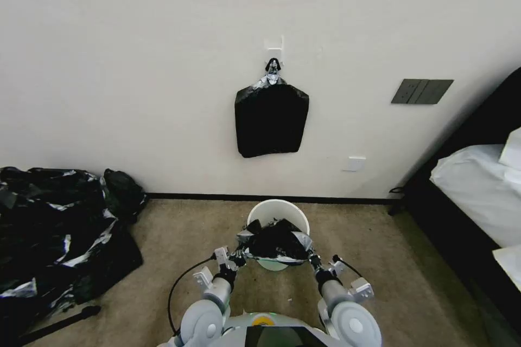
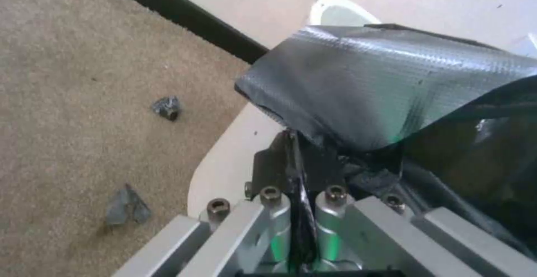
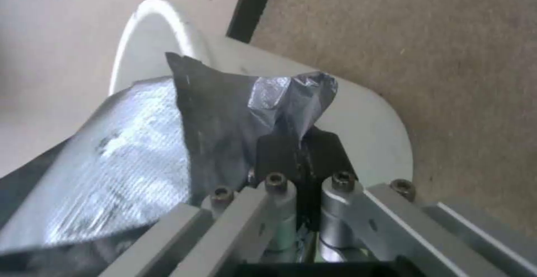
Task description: Place a trash bag onto the trash bin.
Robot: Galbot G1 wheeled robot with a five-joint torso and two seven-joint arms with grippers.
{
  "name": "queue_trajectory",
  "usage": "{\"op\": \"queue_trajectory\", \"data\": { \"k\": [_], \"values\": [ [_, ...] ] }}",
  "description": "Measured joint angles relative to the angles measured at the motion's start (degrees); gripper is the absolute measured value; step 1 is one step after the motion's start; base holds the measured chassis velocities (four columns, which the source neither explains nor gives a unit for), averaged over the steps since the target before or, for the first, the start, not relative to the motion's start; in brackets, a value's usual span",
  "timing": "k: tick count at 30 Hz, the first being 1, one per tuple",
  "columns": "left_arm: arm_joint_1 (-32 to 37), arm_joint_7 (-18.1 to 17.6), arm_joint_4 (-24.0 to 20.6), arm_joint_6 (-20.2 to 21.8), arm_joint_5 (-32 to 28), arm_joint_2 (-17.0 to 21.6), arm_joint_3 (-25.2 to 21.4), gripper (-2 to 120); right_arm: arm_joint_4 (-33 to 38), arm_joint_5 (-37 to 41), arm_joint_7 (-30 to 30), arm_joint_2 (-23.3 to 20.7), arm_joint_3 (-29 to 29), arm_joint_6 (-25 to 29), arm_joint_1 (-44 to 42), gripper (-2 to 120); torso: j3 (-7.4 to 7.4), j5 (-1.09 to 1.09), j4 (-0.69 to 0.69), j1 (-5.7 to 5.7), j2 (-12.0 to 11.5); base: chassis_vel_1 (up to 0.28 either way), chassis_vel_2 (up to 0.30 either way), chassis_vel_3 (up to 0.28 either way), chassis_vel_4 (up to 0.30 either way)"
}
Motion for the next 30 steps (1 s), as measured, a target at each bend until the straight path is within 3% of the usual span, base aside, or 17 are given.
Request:
{"op": "queue_trajectory", "data": {
  "k": [23, 30],
  "values": [
    [-3.9, 2.6, 6.4, -0.1, 0.9, -3.1, 1.5, 0, -7.2, -2.2, -1.2, 0.6, 0.3, -4.2, 7.2, 0, 0.00, 0.00, 0.01, 0.00, 0.0, 0.000, 0.000, 0.000, 0.000],
    [-6.1, 4.4, 10.9, -0.1, 1.5, -4.3, 1.6, 0, -9.9, -3.1, -1.1, 1.1, -0.2, -5.4, 8.8, 0, 0.00, 0.00, 0.00, 0.00, 0.0, 0.000, 0.000, 0.000, 0.000]
  ]
}}
